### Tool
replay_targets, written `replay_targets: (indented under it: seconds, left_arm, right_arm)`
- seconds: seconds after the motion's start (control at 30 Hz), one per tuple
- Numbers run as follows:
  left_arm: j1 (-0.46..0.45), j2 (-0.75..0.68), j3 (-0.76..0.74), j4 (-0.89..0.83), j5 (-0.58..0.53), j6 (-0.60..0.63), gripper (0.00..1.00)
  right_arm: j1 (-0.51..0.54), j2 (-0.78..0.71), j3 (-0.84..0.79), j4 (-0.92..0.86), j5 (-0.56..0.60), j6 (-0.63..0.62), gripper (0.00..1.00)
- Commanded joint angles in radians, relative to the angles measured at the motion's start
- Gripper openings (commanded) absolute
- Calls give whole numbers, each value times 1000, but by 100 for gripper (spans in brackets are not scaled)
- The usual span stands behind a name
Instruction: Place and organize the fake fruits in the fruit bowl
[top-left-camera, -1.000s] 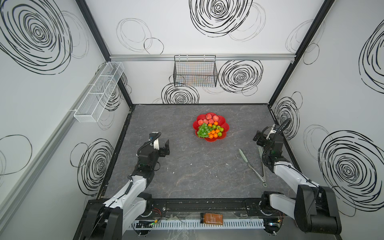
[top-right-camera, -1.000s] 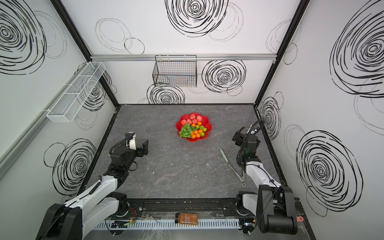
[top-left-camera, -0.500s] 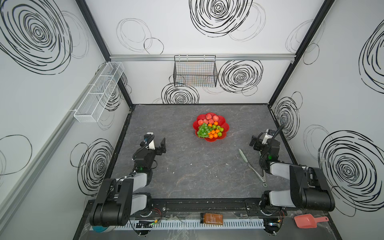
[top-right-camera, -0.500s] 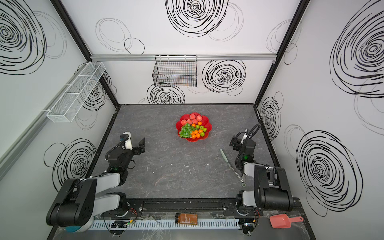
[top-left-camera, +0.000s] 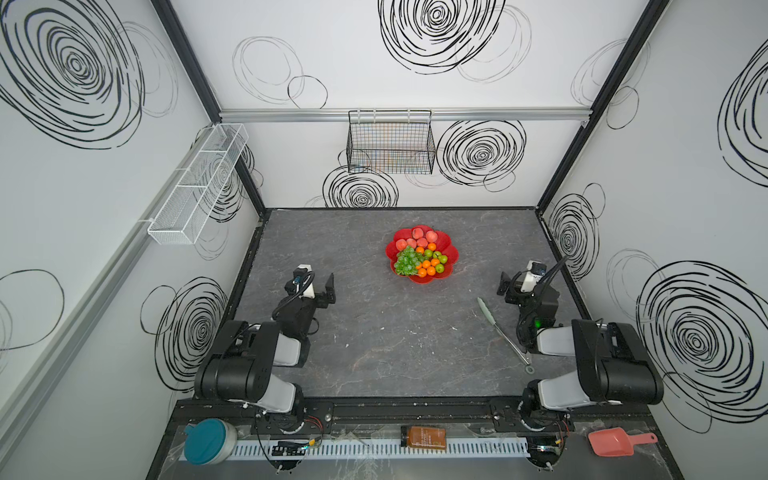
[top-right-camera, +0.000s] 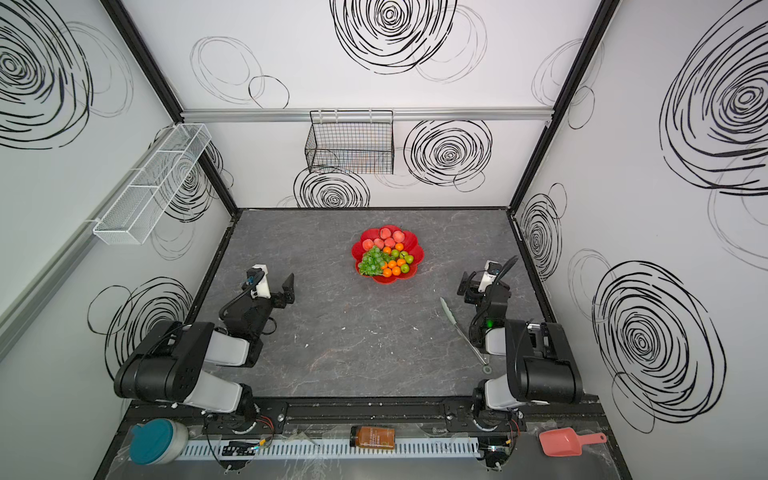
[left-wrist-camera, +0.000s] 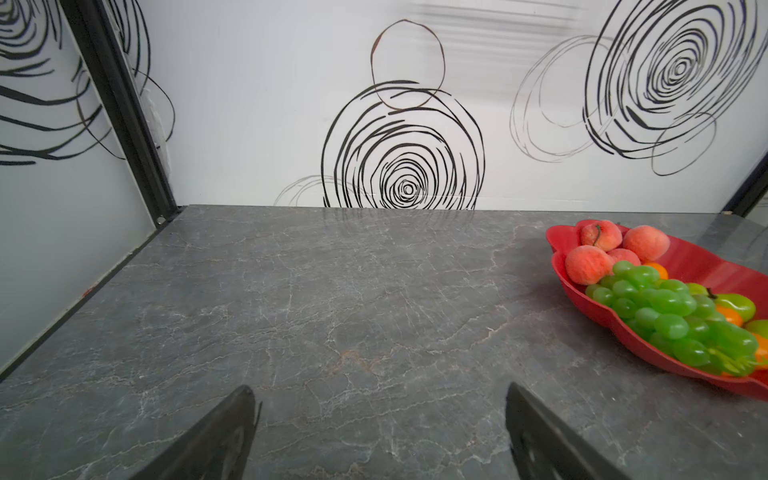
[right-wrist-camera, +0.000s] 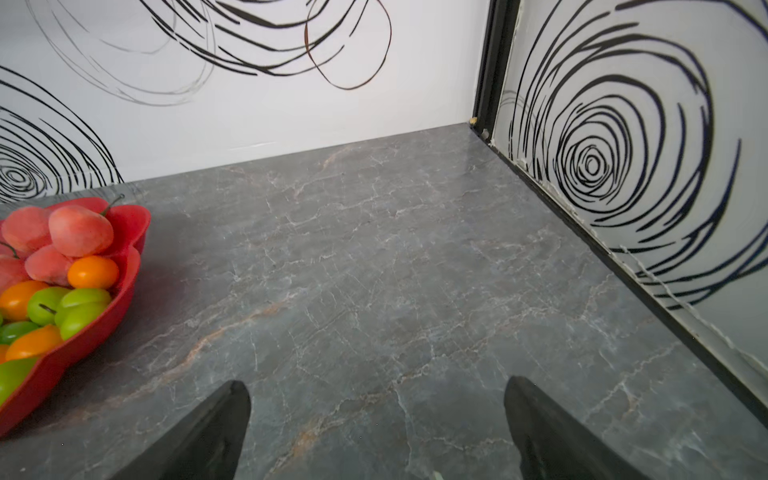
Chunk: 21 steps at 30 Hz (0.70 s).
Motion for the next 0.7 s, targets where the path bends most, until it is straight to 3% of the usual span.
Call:
replay_targets:
  seconds: [0.0, 0.1, 0.2, 0.67]
  left_arm:
    - [-24, -10, 18, 54, -128, 33, 96]
    - [-31, -12, 15, 59, -147, 38, 96]
    - [-57, -9, -7, 106, -302, 11, 96]
    - [-73, -7, 3, 93, -311, 33, 96]
  right_arm:
    - [11, 6, -12, 135, 8, -30, 100]
    - [29, 7, -6, 127, 39, -37, 100]
    - [46, -1, -27, 154, 46, -56, 100]
    - [39, 6, -5, 122, 59, -40, 100]
